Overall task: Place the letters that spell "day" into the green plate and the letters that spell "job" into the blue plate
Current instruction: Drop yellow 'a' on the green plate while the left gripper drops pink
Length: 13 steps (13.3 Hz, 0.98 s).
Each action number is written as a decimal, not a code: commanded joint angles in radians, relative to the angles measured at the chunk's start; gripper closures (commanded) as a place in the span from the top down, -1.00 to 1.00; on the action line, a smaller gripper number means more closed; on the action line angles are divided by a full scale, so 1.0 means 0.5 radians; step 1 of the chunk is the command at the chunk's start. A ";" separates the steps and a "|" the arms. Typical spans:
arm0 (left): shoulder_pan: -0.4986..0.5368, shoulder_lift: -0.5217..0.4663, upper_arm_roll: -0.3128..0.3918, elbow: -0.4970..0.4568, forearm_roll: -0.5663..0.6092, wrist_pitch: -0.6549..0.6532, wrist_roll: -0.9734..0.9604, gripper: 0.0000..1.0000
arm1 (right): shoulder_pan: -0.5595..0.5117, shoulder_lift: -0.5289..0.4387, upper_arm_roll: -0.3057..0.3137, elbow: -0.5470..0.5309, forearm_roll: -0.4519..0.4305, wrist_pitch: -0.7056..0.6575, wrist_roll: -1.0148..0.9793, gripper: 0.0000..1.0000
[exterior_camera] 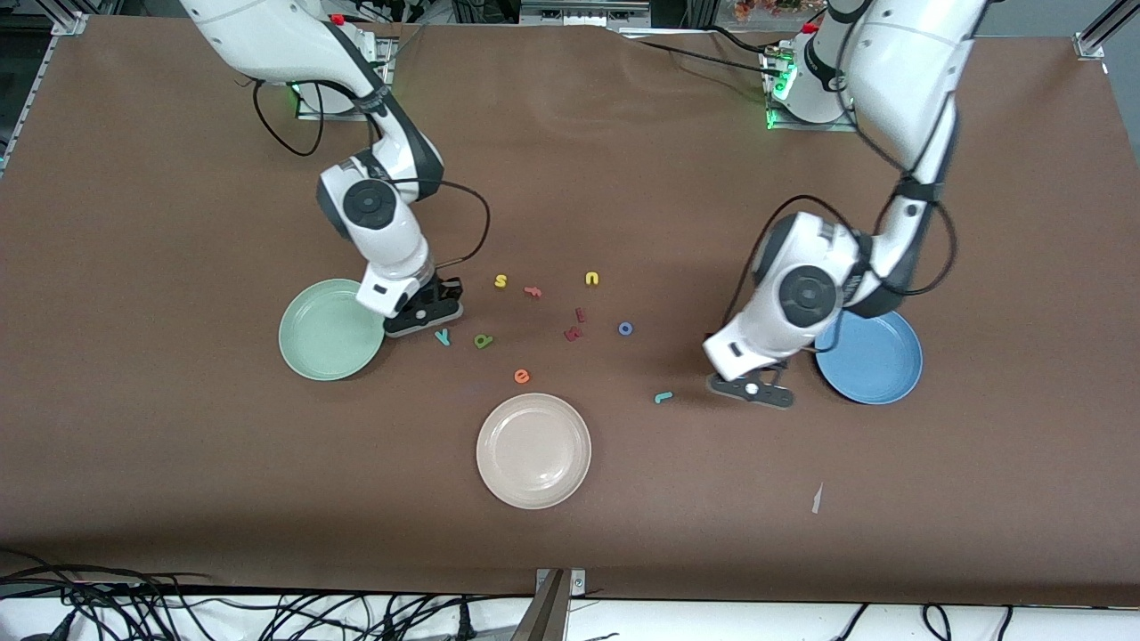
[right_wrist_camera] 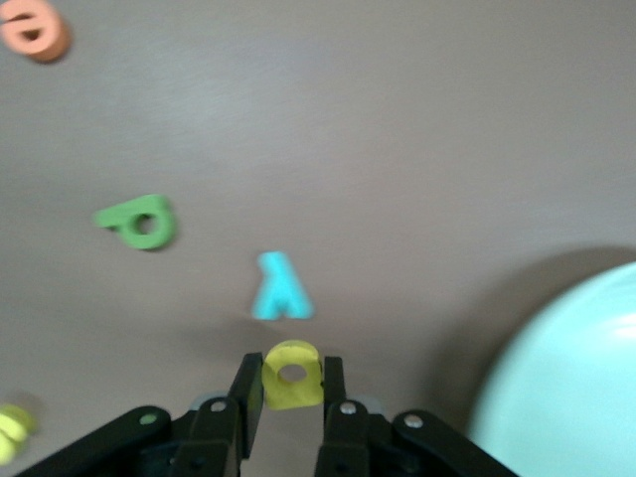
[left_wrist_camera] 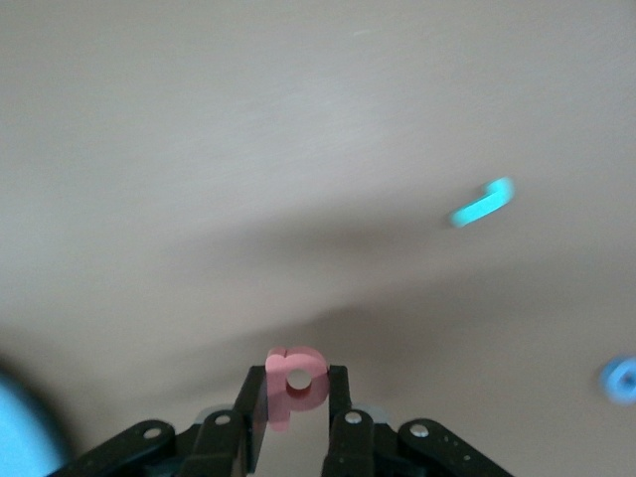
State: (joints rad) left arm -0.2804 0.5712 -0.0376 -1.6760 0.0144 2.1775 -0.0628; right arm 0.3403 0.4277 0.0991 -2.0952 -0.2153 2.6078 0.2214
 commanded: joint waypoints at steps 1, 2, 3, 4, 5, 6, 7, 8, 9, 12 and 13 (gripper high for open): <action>0.262 -0.109 -0.020 -0.075 0.063 -0.164 0.449 -0.91 | -0.162 -0.162 -0.063 -0.016 -0.020 -0.156 -0.392 -0.80; 0.363 -0.109 -0.020 -0.078 0.066 -0.170 0.603 -0.91 | -0.220 -0.180 -0.084 -0.022 -0.020 -0.160 -0.503 -0.79; 0.450 -0.106 -0.020 -0.081 0.066 -0.176 0.735 -0.91 | -0.248 -0.186 -0.127 -0.031 -0.020 -0.166 -0.580 -0.78; 0.523 -0.099 -0.017 -0.102 0.069 -0.176 0.852 -0.91 | -0.257 -0.187 -0.176 -0.037 -0.017 -0.190 -0.605 -0.56; 0.576 -0.090 -0.017 -0.112 0.069 -0.176 0.932 -0.91 | -0.260 -0.183 -0.201 -0.049 -0.008 -0.190 -0.602 -0.23; 0.613 -0.072 -0.017 -0.112 0.069 -0.183 0.954 -0.80 | -0.260 -0.180 -0.201 -0.059 0.004 -0.193 -0.581 0.14; 0.622 -0.054 -0.014 -0.109 0.069 -0.210 0.954 0.19 | -0.260 -0.183 -0.201 -0.056 0.007 -0.193 -0.575 0.20; 0.622 -0.050 -0.014 -0.097 0.066 -0.231 0.948 0.99 | -0.260 -0.183 -0.198 -0.050 0.047 -0.196 -0.538 0.21; 0.622 -0.059 -0.017 -0.075 0.063 -0.238 0.927 1.00 | -0.260 -0.186 -0.177 -0.043 0.074 -0.196 -0.465 0.21; 0.555 -0.066 -0.029 -0.023 0.033 -0.256 0.612 1.00 | -0.257 -0.135 -0.002 0.033 0.072 -0.193 -0.098 0.22; 0.473 -0.060 -0.032 -0.020 0.033 -0.256 0.380 1.00 | -0.251 -0.086 0.053 0.109 0.072 -0.196 0.007 0.23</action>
State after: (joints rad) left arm 0.0145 0.5466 -0.0510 -1.7019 0.0157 2.0756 0.2878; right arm 0.2104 0.3514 0.0761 -2.1002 -0.1925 2.5211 0.1289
